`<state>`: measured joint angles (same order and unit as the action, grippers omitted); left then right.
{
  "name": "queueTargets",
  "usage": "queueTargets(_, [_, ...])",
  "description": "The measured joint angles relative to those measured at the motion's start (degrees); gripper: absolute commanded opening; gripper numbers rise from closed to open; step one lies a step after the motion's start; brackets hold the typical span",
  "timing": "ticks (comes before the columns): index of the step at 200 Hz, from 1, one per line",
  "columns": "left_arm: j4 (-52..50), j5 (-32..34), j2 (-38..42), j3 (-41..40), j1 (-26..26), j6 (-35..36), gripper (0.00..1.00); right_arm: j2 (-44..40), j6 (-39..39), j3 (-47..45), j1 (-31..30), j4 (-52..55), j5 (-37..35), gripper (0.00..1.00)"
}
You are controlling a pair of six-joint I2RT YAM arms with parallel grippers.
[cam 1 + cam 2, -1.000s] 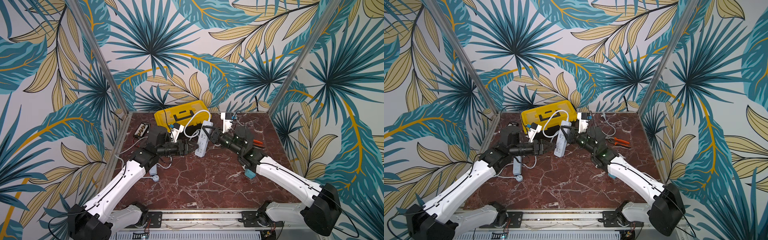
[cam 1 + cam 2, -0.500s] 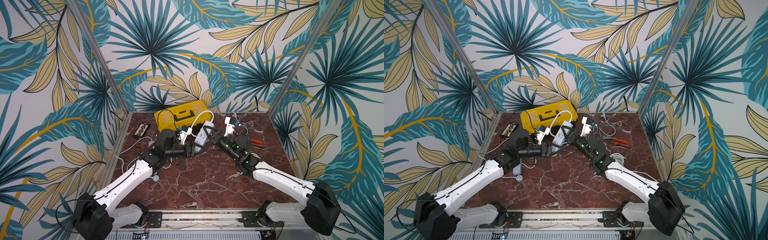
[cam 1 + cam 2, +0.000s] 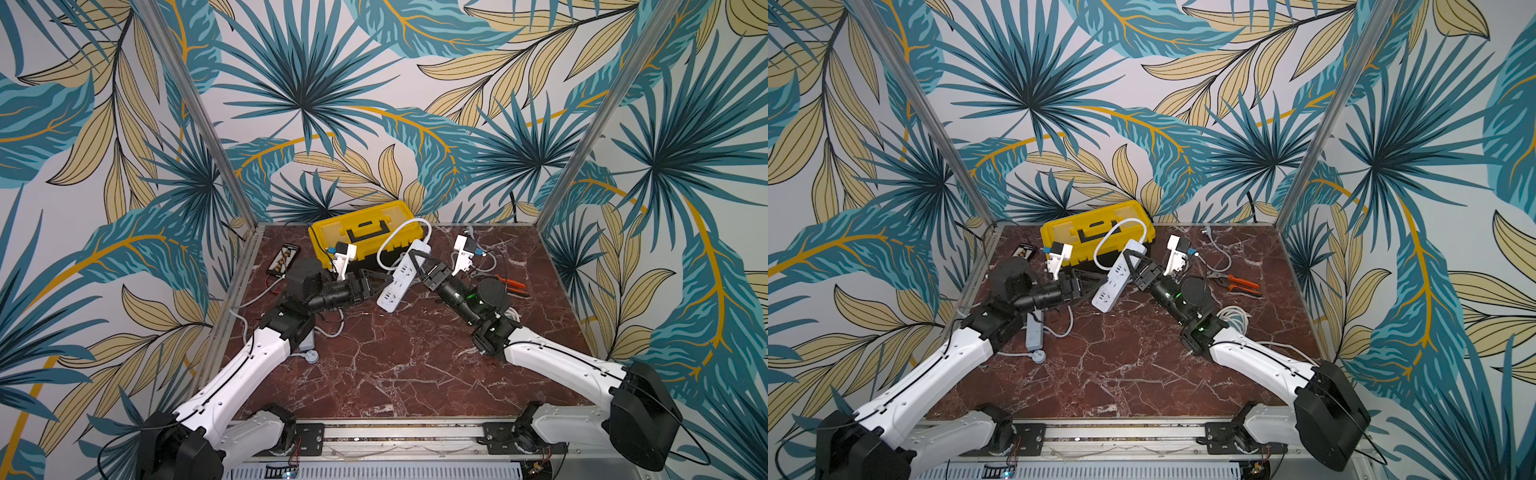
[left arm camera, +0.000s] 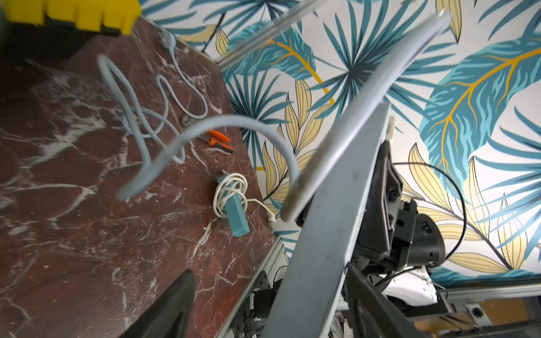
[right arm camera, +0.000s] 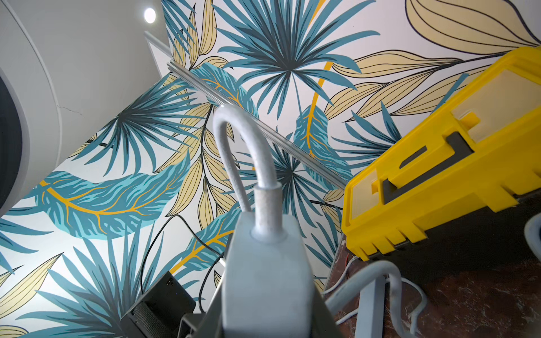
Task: Wrap the cord around the power strip
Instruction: Pick up the power strip from the center of the board.
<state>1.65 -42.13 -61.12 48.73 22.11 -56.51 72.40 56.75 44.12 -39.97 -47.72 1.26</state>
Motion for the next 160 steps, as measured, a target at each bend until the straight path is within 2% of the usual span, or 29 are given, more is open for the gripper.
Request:
queueTargets(34, [0.9, -0.6, 2.3, -1.2, 1.2, -0.5, 0.76, -0.8, 0.1, -0.2, 0.0, 0.2, -1.0, 0.12])
queueTargets(87, [0.6, -0.1, 1.6, -3.6, 6.7, 0.5, 0.68, -0.8, 1.8, -0.2, 0.0, 0.0, -2.3, 0.13])
queueTargets(118, [0.9, 0.1, 1.3, -3.5, 7.2, 0.9, 0.62, -0.8, 1.8, -0.2, 0.0, 0.2, -2.8, 0.13])
queueTargets(160, [1.2, -0.5, -1.6, -1.3, 7.6, 1.4, 0.61, 0.2, 3.5, -0.4, 0.1, -0.4, -3.0, 0.13])
